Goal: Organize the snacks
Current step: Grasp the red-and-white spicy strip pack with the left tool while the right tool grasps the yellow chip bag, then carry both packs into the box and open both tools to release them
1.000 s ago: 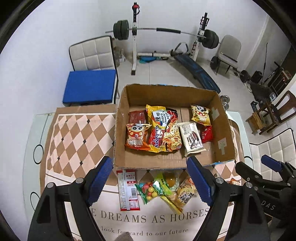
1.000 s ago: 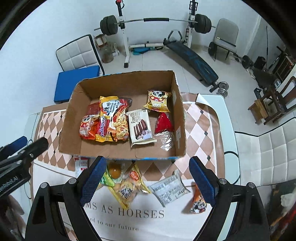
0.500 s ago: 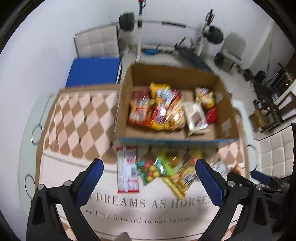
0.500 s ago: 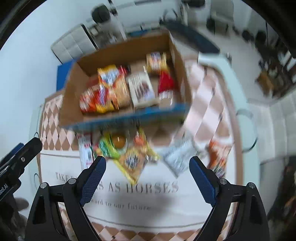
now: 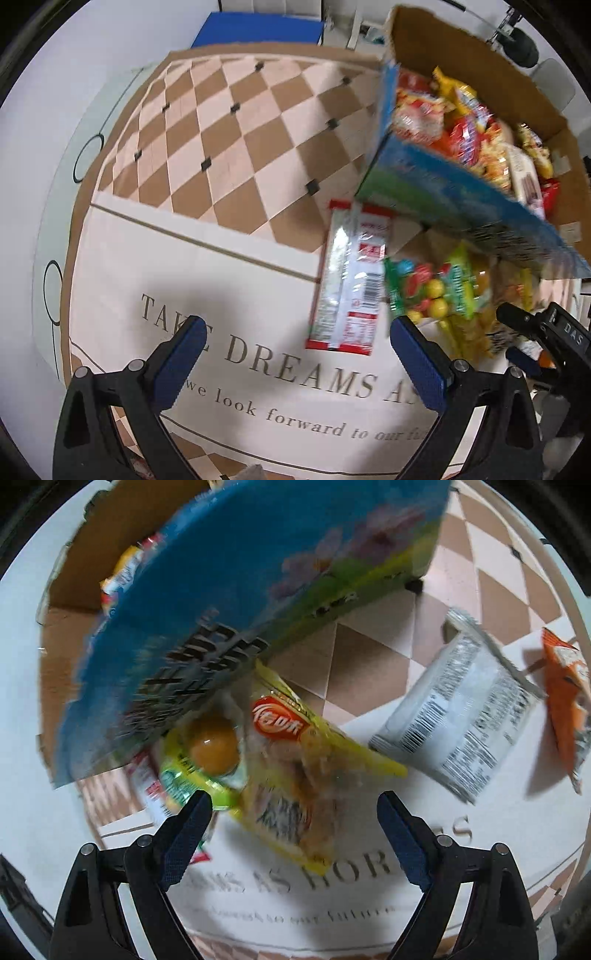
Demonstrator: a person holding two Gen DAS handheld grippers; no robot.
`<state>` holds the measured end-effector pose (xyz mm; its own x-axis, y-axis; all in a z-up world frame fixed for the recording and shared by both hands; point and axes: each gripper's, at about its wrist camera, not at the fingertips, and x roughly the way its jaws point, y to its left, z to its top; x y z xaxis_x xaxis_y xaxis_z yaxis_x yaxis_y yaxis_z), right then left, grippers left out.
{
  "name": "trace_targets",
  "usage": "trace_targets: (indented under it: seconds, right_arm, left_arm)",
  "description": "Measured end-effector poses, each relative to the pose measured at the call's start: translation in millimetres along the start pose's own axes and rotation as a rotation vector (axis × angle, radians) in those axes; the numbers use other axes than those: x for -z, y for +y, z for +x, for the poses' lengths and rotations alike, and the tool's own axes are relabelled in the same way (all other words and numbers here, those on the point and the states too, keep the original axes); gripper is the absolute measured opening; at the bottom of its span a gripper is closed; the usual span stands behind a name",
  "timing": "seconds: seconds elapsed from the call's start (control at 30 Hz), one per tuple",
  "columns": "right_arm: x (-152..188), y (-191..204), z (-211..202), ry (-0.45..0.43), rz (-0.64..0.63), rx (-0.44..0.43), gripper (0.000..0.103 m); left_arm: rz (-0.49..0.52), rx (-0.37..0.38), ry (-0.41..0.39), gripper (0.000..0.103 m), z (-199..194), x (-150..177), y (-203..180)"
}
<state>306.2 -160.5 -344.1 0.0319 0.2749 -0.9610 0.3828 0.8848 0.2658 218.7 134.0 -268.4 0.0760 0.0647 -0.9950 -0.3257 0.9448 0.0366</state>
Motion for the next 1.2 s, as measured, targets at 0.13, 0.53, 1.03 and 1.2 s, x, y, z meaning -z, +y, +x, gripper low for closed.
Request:
trace_targets:
  seconds: [0.13, 0.53, 1.03, 1.2]
  right_arm:
    - [0.6, -1.0, 18.0, 0.054, -0.055, 0.005, 0.052]
    - [20.9, 4.6, 7.4, 0.189, -0.474, 0.278, 0.068]
    - [14.5, -4.9, 15.9, 0.088, -0.276, 0.205, 0.055]
    - [27.6, 1.3, 18.1, 0.173, -0.445, 0.209, 0.049]
  left_arm:
    - [0.015, -0.005, 0.038, 0.102, 16.4, -0.7, -2.1]
    - [0.154, -0.025, 0.113, 0.102, 68.2, -19.8, -40.9]
    - [0.212, 0.027, 0.100, 0.049, 65.5, 17.8, -59.1]
    - [0.196, 0.047, 0.151, 0.049, 59.1, 63.4, -52.0]
